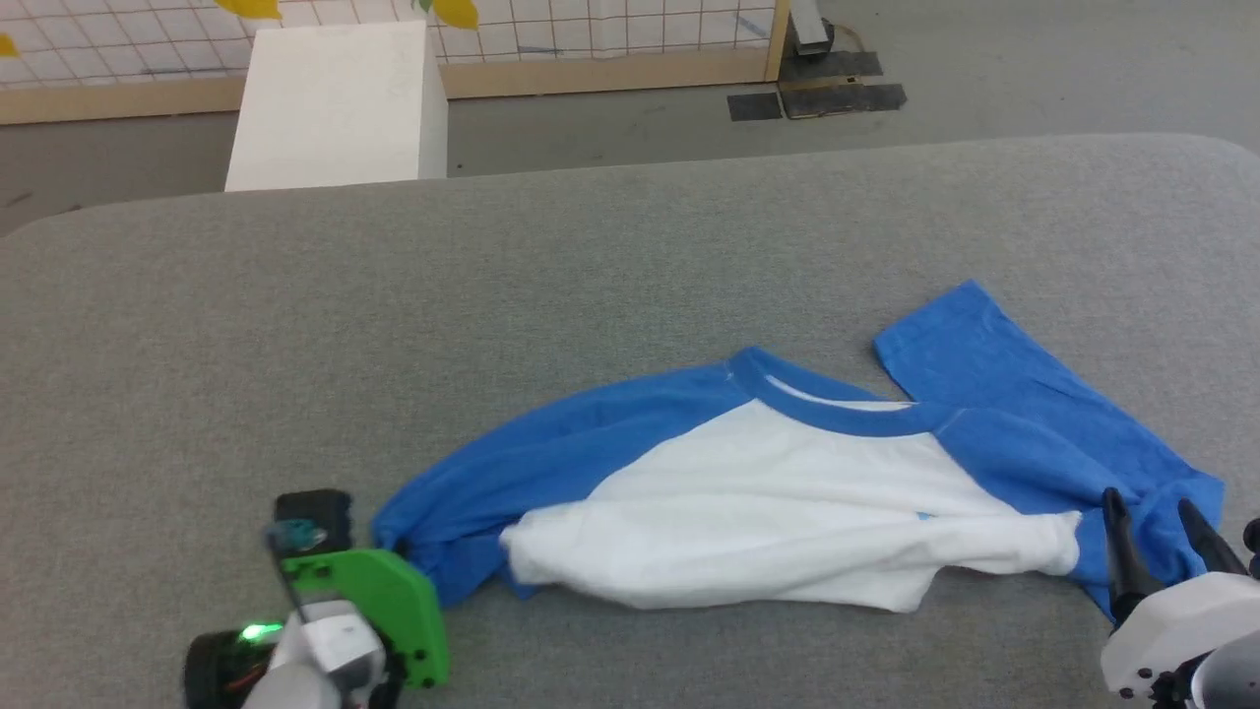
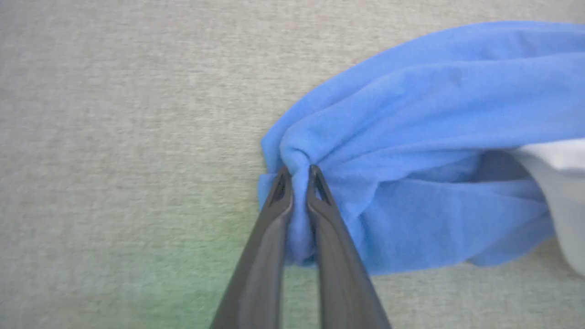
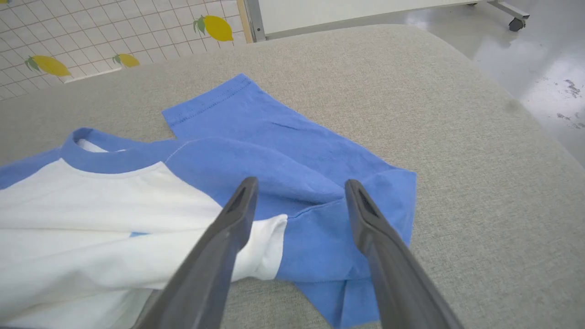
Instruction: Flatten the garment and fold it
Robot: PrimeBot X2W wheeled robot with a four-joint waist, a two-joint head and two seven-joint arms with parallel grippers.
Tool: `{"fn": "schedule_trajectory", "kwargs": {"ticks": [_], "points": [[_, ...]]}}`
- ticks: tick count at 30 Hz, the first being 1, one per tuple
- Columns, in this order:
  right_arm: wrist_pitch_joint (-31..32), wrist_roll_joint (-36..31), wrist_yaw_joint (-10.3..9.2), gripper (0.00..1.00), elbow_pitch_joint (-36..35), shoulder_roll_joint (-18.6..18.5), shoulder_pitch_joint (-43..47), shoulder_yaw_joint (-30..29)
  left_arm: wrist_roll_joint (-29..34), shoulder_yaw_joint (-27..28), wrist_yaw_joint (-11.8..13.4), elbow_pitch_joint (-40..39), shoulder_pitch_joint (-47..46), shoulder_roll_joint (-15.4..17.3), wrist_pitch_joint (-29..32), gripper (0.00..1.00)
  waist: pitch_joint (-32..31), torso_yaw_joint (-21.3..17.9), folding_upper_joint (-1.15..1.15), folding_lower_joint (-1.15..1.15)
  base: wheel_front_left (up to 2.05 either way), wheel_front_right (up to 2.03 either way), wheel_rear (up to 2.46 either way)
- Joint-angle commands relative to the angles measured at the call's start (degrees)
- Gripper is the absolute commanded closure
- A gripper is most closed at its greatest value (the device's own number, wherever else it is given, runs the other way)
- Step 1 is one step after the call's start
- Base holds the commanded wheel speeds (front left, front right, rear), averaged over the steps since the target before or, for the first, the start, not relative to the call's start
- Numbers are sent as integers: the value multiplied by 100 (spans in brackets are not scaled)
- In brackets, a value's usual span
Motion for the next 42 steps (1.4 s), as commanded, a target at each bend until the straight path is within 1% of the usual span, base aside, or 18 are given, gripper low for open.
{"fn": "schedule_trajectory", "kwargs": {"ticks": [1,6,8,11,12,13,15,19,22,26,29,32,35,38,39,40,41,42], "points": [[-93,19,-9,0,-55,-1,-56,36,-62,223,155,11,223,186,-66,100,-3,77,0,0,0,0,0],[-256,-71,-9,0,-119,-1,-166,123,-243,936,552,-240,627,443,-298,100,28,264,0,0,0,0,0],[-247,-104,-9,0,-106,-1,-218,169,-303,1152,653,-308,791,517,-369,100,54,354,0,0,0,0,0],[-182,-158,-9,0,-76,-1,-285,271,-409,1356,745,-354,952,517,-463,100,94,496,0,0,0,0,0],[-147,-172,-9,0,-67,-1,-314,308,-459,1390,737,-374,976,483,-536,54,109,549,0,0,0,0,0],[-112,-201,-9,0,-52,-1,-339,339,-511,1393,694,-391,982,444,-608,0,120,597,0,0,0,0,0],[-48,-264,-9,0,-42,-1,-417,432,-653,1400,572,-427,962,318,-851,0,137,696,0,0,0,0,0],[76,-399,-9,0,-56,-1,-596,680,-810,1357,164,-574,810,95,-1817,0,161,895,0,0,0,0,0],[233,-539,-9,0,-12,-1,-717,896,-626,1171,-87,-596,723,48,-2562,0,173,1028,0,0,0,0,0],[623,-854,-9,0,170,-56,-878,1185,-282,831,-275,-582,567,-2,-3280,0,207,1156,0,0,0,0,0],[1080,-917,-9,0,466,-228,-1063,1405,-91,602,-365,-533,397,-69,-3520,0,263,1224,0,0,0,0,0],[1532,-951,-9,0,770,-443,-1279,1555,3,438,-428,-456,224,-143,-3609,0,337,1287,0,0,0,0,0],[2124,-774,-9,0,1113,-673,-1505,1841,26,308,-487,-334,43,-225,-3655,0,431,1357,0,0,0,0,0],[2797,-510,-9,0,1363,-991,-1700,2286,31,224,-521,-225,-91,-287,-3685,0,527,1423,0,0,0,0,0],[2990,-389,-9,64,1393,-1123,-1760,2466,17,204,-539,-176,-131,-303,-3691,0,558,1453,0,0,0,0,0],[3129,-301,-9,85,1401,-1236,-1802,2620,14,189,-555,-139,-161,-311,-3696,0,580,1475,0,0,0,0,0],[3297,-164,-9,100,1386,-1360,-1850,2802,7,175,-574,-97,-194,-320,-3701,0,606,1501,0,0,0,0,0],[3395,-64,-9,100,1350,-1444,-1897,2908,-2,168,-585,-58,-213,-327,-3705,0,620,1517,0,0,0,0,0]]}}
